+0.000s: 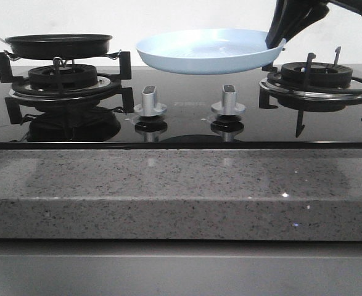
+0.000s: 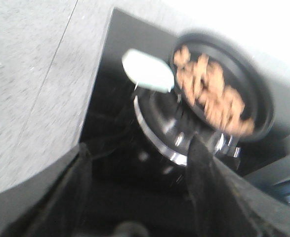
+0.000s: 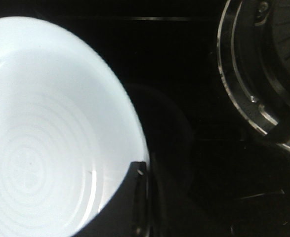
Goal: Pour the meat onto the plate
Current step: 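Grasp the green pan handle with the left gripper and lift the pan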
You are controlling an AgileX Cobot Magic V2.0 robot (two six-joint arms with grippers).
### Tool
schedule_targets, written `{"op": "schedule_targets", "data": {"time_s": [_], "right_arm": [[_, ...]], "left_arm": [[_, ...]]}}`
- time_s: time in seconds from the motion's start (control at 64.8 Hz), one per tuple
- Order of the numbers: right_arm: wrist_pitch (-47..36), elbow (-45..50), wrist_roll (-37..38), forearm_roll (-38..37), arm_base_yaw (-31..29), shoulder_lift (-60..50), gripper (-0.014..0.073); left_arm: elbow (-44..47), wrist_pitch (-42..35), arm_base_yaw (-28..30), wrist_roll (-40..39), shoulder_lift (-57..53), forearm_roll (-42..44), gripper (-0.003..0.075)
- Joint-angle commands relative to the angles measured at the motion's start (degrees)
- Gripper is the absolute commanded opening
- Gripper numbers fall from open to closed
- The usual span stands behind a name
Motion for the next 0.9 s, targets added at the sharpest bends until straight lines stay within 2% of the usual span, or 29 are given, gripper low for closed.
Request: {"op": "schedule_targets", "data": {"time_s": [0.0, 0.108, 0.679, 0.88], "right_arm": [[-2.8, -1.5, -0.4, 1.4, -0.4, -3.3, -0.0071], [-2.8, -1.5, -0.4, 1.4, -0.4, -3.3, -0.0071], [-2.8, -1.5, -0.4, 1.4, -0.4, -3.3, -0.0071], [-2.8, -1.5, -0.4, 1.4, -0.4, -3.3, -0.0071]], "left_arm": [[-3.2, 1.2, 2.5, 6.4, 2.5, -13.2, 0.045], [-4.9, 2.7, 3.0, 8.1, 6.6, -18.4, 0.049], [-17.5, 3.5, -2.6, 8.5, 24.3, -25.0, 0.0493], [-19.3, 3.5, -4.4, 8.5, 28.6, -29.1, 0.0492]]}}
